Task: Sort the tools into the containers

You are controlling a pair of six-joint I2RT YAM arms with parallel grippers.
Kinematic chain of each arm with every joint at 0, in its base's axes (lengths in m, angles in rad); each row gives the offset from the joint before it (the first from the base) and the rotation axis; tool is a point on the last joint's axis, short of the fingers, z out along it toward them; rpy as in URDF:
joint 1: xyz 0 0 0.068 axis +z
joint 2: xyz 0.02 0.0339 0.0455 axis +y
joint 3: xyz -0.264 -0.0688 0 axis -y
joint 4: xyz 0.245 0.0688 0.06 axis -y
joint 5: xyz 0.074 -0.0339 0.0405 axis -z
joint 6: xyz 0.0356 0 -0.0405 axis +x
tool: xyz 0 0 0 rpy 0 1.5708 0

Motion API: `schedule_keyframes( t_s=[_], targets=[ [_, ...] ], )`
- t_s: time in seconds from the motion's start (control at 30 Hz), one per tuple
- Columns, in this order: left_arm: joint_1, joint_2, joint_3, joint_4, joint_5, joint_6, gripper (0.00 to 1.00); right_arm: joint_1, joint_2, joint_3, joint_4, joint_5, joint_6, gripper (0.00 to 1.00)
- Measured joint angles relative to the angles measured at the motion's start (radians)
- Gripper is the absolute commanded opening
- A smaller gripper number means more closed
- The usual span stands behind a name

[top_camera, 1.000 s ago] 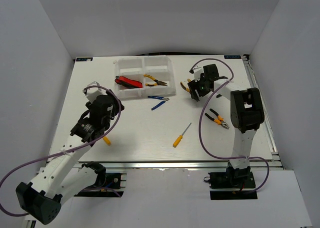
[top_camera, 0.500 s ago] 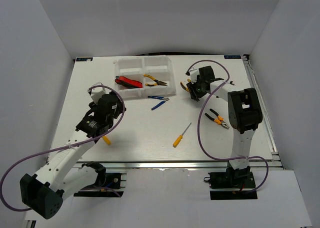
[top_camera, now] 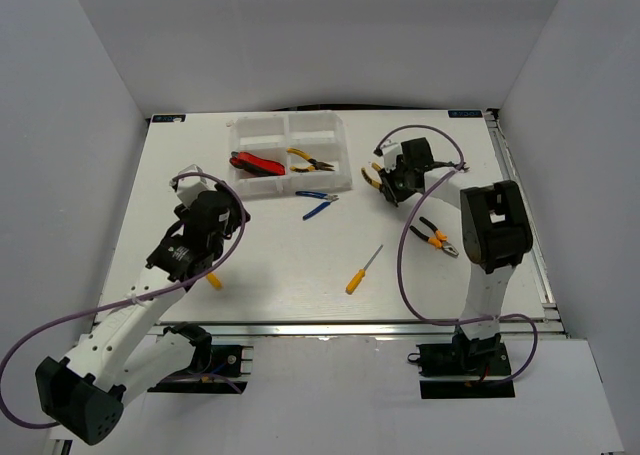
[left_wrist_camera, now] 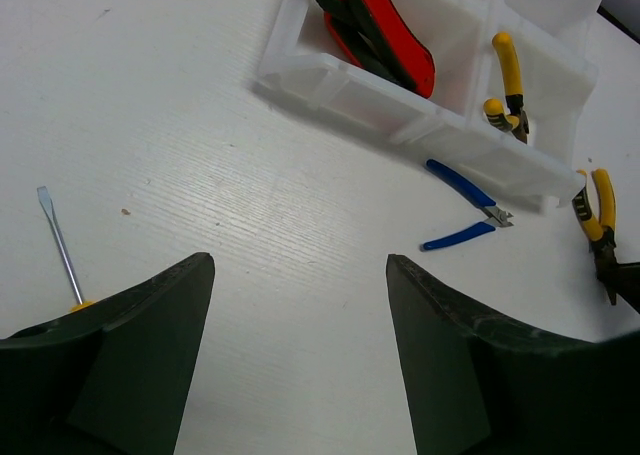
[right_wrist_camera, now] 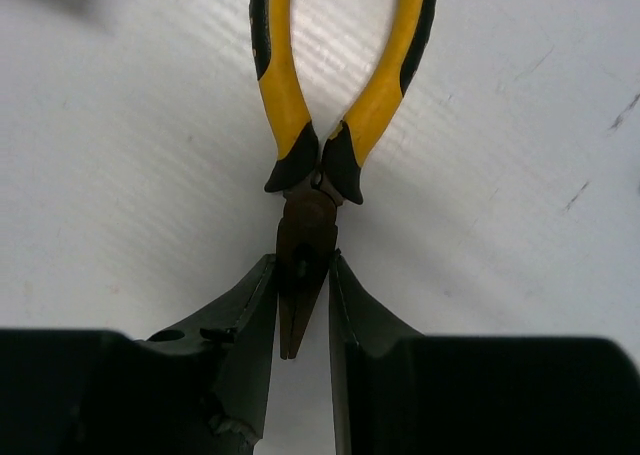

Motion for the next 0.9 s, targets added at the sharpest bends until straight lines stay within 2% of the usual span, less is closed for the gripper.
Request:
schedule_keyframes(
  t_s=[0.2, 0.4, 0.73, 0.9],
  targets=[
    [0.000, -0.013, 0.000, 0.000, -0.002, -0.001, 0.81, -0.006, -0.146, -0.113, -0.017, -0.053, -0.001, 0.00],
    [0.004, -0.020, -0.001, 0.003, -0.006, -0.002, 0.81, -0.001, -0.295, -0.132, 0.019, -0.144, 0.002, 0.00],
    [0.004, -0.026, -0.003, 0.000, -0.008, -0.009, 0.81, 0.100, -0.293, -0.045, 0.063, -0.213, 0.009, 0.00],
    [0.004, -0.069, -0.024, -0.002, -0.011, -0.025, 0.81, 0.110, -0.293, -0.022, 0.101, -0.220, 0.012, 0.00]
  ],
)
